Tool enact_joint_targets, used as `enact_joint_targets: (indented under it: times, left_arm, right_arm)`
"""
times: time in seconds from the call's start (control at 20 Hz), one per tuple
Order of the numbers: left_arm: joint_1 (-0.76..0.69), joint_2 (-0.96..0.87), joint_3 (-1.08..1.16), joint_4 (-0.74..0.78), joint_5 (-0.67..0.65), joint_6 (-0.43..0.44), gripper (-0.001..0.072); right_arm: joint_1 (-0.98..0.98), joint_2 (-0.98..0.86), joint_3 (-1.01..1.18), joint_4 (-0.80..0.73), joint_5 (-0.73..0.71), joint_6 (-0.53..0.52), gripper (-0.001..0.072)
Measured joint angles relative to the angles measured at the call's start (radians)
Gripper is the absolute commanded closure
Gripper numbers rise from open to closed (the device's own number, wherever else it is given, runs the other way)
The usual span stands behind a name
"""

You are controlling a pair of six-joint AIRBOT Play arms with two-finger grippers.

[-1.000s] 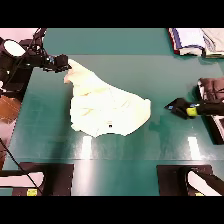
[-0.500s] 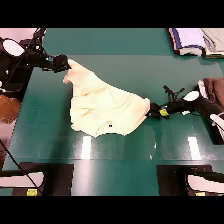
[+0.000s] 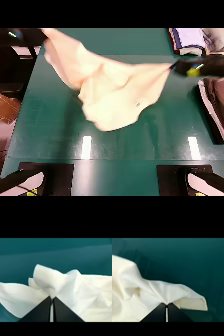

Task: Fold the shirts.

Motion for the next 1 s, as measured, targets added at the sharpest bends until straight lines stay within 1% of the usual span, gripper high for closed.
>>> enact_joint_targets:
  times: [0.3,0.45,0.6,0.7,0.8,0.9,1.0]
  left_arm:
    - [0.0,0.231,0.222,0.023,-0.001,0.0,0.0681]
    - [0.0,0.305,0.299,0.024,-0.011,-0.003,0.0682]
    - [0.0,0.34,0.33,0.026,-0.051,-0.016,0.0681]
    - [0.0,0.349,0.317,0.028,-0.117,-0.037,0.0681]
    - [0.0,0.349,0.257,0.029,-0.196,-0.06,0.0681]
    - [0.0,0.35,0.135,0.028,-0.251,-0.075,0.0681]
    - [0.0,0.35,-0.024,0.026,-0.273,-0.083,0.0681]
  right_arm:
    - [-0.142,0.23,0.318,-0.016,0.089,0.0,0.0699]
    - [-0.222,0.28,0.445,-0.019,0.151,0.0,0.0699]
    - [-0.31,0.273,0.581,-0.018,0.227,0.0,0.0699]
    - [-0.349,0.233,0.666,-0.015,0.275,0.0,0.07]
    - [-0.366,0.174,0.719,-0.002,0.309,0.0,0.07]
    - [-0.343,0.108,0.713,0.01,0.32,0.0,0.07]
    - [-0.278,0.026,0.658,0.006,0.331,0.002,0.07]
